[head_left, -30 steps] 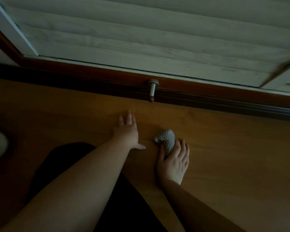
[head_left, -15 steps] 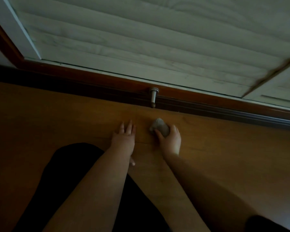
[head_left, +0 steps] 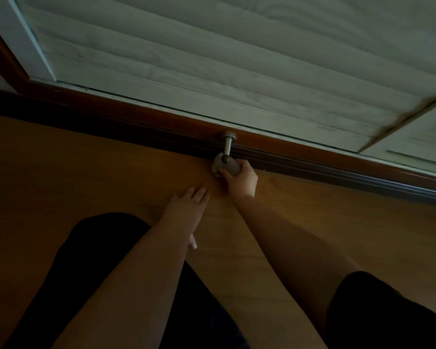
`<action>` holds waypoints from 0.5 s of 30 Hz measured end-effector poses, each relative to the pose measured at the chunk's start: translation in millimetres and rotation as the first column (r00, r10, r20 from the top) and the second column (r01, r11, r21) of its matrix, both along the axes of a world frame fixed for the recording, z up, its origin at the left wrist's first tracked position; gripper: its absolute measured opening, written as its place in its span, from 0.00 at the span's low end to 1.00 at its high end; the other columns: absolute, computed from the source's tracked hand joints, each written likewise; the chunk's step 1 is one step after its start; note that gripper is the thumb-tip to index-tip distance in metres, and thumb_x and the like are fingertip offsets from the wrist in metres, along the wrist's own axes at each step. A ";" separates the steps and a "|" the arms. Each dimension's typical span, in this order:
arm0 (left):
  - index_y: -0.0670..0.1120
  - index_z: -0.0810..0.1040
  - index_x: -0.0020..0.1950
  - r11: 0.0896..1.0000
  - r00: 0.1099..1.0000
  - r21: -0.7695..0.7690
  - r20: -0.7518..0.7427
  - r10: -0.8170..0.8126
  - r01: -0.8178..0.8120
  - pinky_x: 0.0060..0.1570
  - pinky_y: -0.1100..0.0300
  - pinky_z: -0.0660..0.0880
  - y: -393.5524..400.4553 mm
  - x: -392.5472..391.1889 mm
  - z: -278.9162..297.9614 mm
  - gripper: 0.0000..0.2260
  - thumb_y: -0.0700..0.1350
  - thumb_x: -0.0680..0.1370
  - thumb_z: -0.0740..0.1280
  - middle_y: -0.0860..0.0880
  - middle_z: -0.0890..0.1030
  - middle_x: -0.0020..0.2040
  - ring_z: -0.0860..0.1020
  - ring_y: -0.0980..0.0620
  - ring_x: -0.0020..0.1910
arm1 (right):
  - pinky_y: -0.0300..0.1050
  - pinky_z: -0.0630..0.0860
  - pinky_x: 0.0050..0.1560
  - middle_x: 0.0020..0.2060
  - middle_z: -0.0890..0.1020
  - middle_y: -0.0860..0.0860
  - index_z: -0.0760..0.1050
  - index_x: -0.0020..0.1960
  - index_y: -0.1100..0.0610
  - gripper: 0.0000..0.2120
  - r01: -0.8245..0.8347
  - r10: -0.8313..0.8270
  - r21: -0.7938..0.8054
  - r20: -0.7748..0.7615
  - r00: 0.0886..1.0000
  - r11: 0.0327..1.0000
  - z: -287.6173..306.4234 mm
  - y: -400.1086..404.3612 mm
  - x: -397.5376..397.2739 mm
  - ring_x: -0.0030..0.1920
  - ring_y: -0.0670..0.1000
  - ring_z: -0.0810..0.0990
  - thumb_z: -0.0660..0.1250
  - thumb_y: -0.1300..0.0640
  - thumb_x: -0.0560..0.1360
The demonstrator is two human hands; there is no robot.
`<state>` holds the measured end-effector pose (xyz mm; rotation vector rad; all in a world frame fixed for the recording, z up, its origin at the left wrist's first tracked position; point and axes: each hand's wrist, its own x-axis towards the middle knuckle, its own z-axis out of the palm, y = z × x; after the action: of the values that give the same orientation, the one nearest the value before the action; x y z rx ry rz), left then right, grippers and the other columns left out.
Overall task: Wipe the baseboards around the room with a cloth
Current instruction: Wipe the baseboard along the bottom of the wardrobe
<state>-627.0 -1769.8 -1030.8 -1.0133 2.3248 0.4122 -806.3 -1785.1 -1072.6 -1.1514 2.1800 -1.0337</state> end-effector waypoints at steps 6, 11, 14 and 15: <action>0.47 0.34 0.80 1.000 1.000 0.000 0.002 -0.014 0.014 0.75 0.38 0.55 -3.0 -3.5 -4.2 0.68 0.55 0.60 0.84 0.49 0.33 0.80 0.40 0.43 0.80 | 0.27 0.66 0.45 0.50 0.75 0.41 0.74 0.62 0.51 0.22 0.018 -0.016 0.011 -0.119 0.993 1.000 16.6 28.8 -65.7 0.51 0.40 0.74 0.76 0.50 0.71; 0.47 0.35 0.80 0.999 1.000 0.035 0.002 0.006 -0.006 0.75 0.38 0.57 -4.9 -7.1 -5.0 0.66 0.56 0.61 0.83 0.49 0.32 0.80 0.39 0.43 0.80 | 0.29 0.67 0.46 0.50 0.74 0.42 0.74 0.62 0.52 0.22 0.070 -0.062 0.048 -0.163 0.985 0.996 22.7 54.3 -117.6 0.52 0.43 0.74 0.76 0.53 0.71; 0.47 0.36 0.81 0.997 0.999 0.062 -0.032 0.036 -0.034 0.75 0.37 0.56 -4.3 -8.3 -8.6 0.59 0.62 0.69 0.76 0.49 0.32 0.80 0.38 0.44 0.80 | 0.38 0.72 0.53 0.54 0.78 0.49 0.73 0.63 0.54 0.22 0.135 -0.121 0.078 -0.169 0.978 0.988 20.9 66.8 -140.1 0.55 0.46 0.75 0.75 0.54 0.72; 0.47 0.37 0.81 0.997 0.998 0.064 -0.041 0.048 -0.045 0.75 0.37 0.56 -3.8 -9.1 -9.4 0.56 0.63 0.71 0.74 0.49 0.32 0.80 0.38 0.44 0.80 | 0.42 0.73 0.55 0.56 0.79 0.51 0.73 0.64 0.55 0.23 0.162 -0.147 0.086 -0.162 0.976 0.983 20.3 69.3 -145.2 0.56 0.48 0.75 0.75 0.53 0.72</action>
<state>-636.0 -1773.6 -1040.2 -1.0387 2.3137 0.5272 -951.5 -1715.8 -1052.3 -1.0627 2.4476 -0.9139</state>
